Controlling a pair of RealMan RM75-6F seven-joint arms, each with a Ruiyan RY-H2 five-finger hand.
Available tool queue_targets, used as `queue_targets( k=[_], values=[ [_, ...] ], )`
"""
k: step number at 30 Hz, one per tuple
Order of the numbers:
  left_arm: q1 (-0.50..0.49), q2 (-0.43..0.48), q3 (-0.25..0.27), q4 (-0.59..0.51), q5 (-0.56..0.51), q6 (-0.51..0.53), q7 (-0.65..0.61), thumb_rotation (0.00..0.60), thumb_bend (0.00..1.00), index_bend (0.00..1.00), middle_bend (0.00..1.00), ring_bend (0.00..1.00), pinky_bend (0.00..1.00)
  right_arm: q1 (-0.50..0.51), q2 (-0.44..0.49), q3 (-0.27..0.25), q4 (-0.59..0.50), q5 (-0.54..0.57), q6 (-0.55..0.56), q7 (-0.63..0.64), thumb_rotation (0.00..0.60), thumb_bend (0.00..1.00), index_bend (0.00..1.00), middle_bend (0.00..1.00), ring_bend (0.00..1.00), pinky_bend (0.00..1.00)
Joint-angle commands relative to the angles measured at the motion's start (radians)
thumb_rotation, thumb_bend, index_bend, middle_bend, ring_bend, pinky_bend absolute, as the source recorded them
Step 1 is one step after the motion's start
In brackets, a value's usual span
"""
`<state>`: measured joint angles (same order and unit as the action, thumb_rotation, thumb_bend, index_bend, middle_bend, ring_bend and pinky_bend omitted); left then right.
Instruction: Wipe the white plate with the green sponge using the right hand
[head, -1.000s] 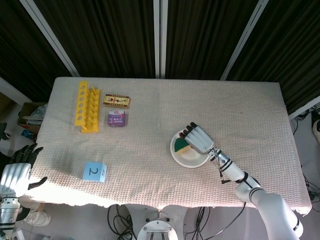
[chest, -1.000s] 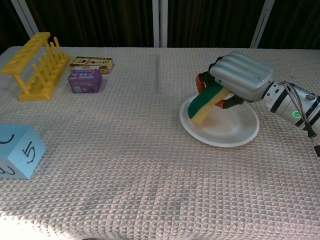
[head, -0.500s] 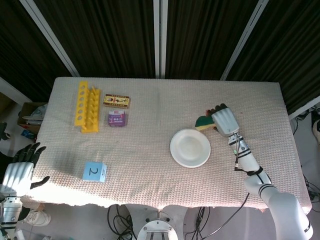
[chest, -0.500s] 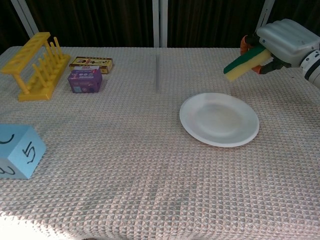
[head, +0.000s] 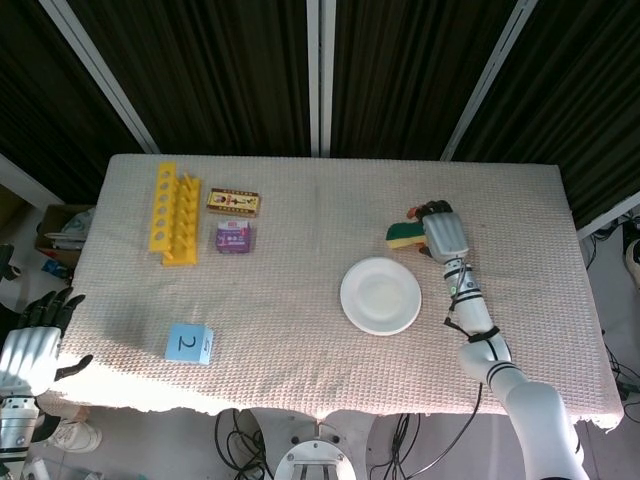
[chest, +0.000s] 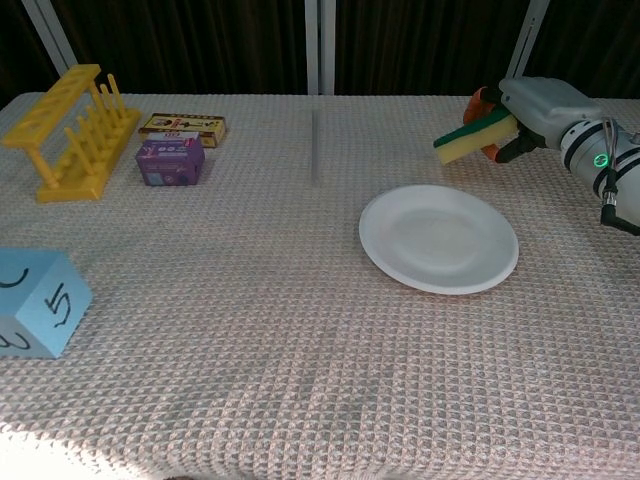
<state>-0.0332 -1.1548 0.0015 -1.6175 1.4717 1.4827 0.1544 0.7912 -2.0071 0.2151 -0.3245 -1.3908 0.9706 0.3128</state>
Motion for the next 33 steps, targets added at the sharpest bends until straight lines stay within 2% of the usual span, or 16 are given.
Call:
queue_targets(
  k=[1,4,7,11,14,17,21,24,28,33],
  values=[
    [0.001,-0.002,0.000,0.002,-0.002,-0.001,-0.004,0.600,0.11,0.15,0.07,0.07,0.14,-0.037,0.054,-0.010,-0.064,-0.003,0.026,0.050,0.600,0.14,0.00,0.01,0.00,0.00],
    [-0.003,-0.003,0.000,0.003,0.002,-0.006,-0.004,0.600,0.11,0.15,0.07,0.07,0.14,-0.075,0.118,-0.028,-0.138,-0.019,0.069,0.054,0.600,0.12,0.00,0.00,0.00,0.00],
    [-0.010,-0.002,-0.003,0.001,0.010,-0.007,-0.004,0.600,0.11,0.15,0.07,0.07,0.14,-0.124,0.223,-0.055,-0.266,-0.040,0.113,0.044,0.600,0.12,0.00,0.00,0.00,0.00],
    [-0.014,0.002,-0.007,-0.007,0.019,-0.003,0.000,0.600,0.11,0.15,0.07,0.07,0.14,-0.199,0.441,-0.098,-0.540,-0.056,0.133,0.001,0.600,0.13,0.00,0.00,0.00,0.00],
    [-0.015,0.003,-0.008,-0.011,0.021,-0.002,0.000,0.600,0.11,0.15,0.07,0.07,0.14,-0.261,0.599,-0.111,-0.752,-0.042,0.164,-0.047,0.600,0.13,0.00,0.01,0.00,0.00],
    [-0.017,0.002,-0.009,-0.012,0.023,-0.002,0.000,0.600,0.11,0.15,0.07,0.07,0.14,-0.328,0.718,-0.120,-0.918,-0.027,0.226,-0.087,0.600,0.15,0.00,0.06,0.00,0.03],
    [-0.020,-0.003,-0.013,-0.015,0.025,0.001,0.002,0.600,0.11,0.15,0.07,0.07,0.14,-0.418,0.805,-0.128,-1.060,-0.016,0.340,-0.154,0.600,0.17,0.02,0.20,0.07,0.16],
    [-0.020,-0.005,-0.018,-0.022,0.017,0.002,0.001,0.600,0.10,0.15,0.07,0.07,0.14,-0.481,0.848,-0.149,-1.150,-0.024,0.414,-0.206,0.600,0.20,0.14,0.30,0.15,0.24],
    [-0.018,-0.010,-0.021,-0.021,0.013,0.007,0.005,0.600,0.10,0.15,0.07,0.07,0.14,-0.569,0.893,-0.185,-1.256,-0.052,0.519,-0.259,0.600,0.21,0.19,0.31,0.15,0.26],
    [-0.019,-0.022,-0.021,-0.018,0.016,0.010,0.010,0.600,0.10,0.15,0.07,0.07,0.14,-0.647,0.936,-0.228,-1.347,-0.081,0.583,-0.310,0.600,0.21,0.20,0.29,0.15,0.26]
  ],
)
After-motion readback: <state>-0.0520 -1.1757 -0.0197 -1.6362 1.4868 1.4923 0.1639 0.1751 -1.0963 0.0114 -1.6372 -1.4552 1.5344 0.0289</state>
